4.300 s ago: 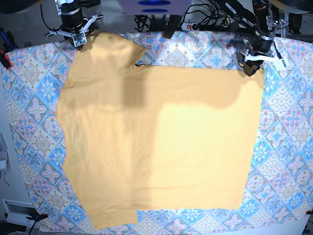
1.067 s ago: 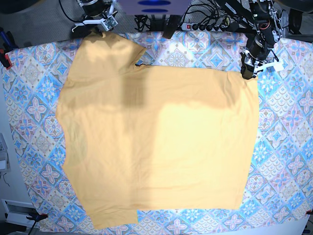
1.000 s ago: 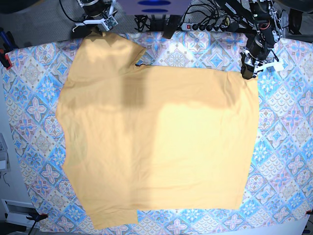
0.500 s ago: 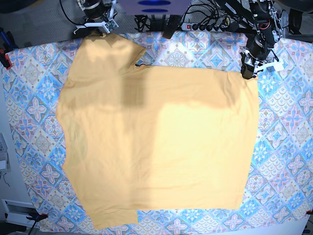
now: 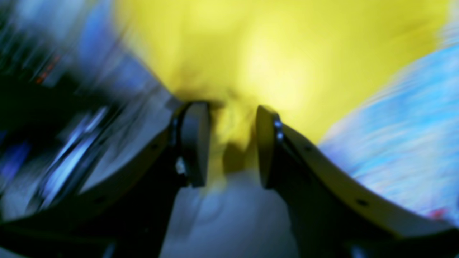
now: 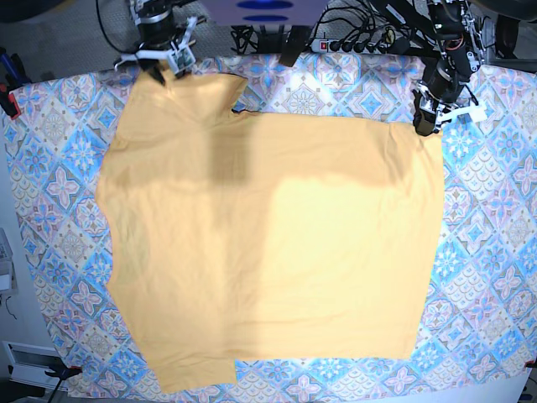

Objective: Fold the T-shirt properly
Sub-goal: 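Regrasp the shoulder corner with the right gripper, left gripper holding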

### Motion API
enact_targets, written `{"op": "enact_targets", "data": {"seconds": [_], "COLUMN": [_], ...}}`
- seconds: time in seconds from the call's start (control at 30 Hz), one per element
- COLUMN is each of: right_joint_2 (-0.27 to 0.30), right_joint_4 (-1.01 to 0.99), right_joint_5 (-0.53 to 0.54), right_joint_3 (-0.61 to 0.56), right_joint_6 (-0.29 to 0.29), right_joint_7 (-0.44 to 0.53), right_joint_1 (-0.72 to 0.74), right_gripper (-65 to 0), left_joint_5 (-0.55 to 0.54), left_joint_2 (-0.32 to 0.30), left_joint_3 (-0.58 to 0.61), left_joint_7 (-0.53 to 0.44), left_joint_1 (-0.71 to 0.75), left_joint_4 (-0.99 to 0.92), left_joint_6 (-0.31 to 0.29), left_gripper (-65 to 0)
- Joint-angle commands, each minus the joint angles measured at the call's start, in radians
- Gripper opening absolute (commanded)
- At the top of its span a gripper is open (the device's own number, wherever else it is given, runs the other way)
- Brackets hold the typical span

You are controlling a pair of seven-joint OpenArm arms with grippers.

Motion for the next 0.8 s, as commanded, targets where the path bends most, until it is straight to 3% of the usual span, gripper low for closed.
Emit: {"op": "enact_targets", "data": {"seconds": [0.0,0.57,0.77], "right_joint_2": [0.005,0.005,0.005], "right_joint_4": [0.020,-0.061,-0.091], "right_joint_5": [-0.002,-0.002,-0.002], "right_joint_3": [0.002,-0.004,-0.004], "right_joint_6": [-0.003,-0.003,-0.003], "right_joint_7": [0.013,0.011,-0.061], "right_joint_1": [-0.019,0.050,0.095], "right_gripper": [-43.6,-43.8,-44.0], "left_joint_5": [-0.001,-0.001,-0.001], "left_joint_2": [-0.012,-0.012,-0.012], "left_joint_3": [-0.002,0.001,0.000], "left_joint_7": [-0.001,-0.001,-0.001], "left_joint_1": [0.007,0.003,0.003], "left_joint_4": [0.010,0.008,0.008], "left_joint_6": [-0.004,-0.004,-0.004], "left_gripper": [-65.0,-65.0,-65.0]}}
